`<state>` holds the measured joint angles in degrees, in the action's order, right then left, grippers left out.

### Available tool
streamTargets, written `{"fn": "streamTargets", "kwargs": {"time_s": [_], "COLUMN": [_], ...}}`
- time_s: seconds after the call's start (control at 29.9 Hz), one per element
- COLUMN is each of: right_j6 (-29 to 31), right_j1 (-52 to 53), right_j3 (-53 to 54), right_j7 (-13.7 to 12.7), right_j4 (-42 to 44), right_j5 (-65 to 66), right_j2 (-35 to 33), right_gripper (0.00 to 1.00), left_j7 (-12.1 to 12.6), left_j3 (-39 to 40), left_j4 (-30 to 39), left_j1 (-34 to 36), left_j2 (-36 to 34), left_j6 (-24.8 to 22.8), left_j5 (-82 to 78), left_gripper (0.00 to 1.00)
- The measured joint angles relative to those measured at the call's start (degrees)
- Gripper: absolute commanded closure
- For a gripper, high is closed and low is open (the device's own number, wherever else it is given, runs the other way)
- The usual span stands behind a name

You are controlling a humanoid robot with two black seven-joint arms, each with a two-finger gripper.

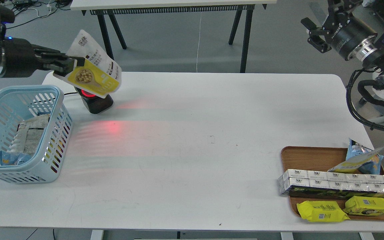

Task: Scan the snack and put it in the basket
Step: 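Move the bag over the blue basket and release it inside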

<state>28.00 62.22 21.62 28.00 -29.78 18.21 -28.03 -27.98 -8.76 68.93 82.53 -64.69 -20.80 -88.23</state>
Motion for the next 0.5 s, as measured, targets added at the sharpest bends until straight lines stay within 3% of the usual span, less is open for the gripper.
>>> {"fn": "streamTargets", "kwargs": {"time_s": [0.2,0.5], "right_j6": [0.0,0.0], "right_j1": [-0.1,-0.1], "right_j3": [0.0,0.2], "right_j7": [0.0,0.0], "right_j4": [0.0,-0.1], "right_j5": [0.0,0.0], "right_j2": [0.3,0.8], "right_gripper": [0.02,0.02], "left_j7": [0.0,0.0], "left_j3": [5.0,4.8], "left_j4": [3.8,5.4], "left_j1": [0.5,-2.2], "left_j2": [-11.6,-20.0], "left_j6": [-5.2,-5.9], "left_j5": [0.2,0.1], "left_gripper": [1.0,1.0]}}
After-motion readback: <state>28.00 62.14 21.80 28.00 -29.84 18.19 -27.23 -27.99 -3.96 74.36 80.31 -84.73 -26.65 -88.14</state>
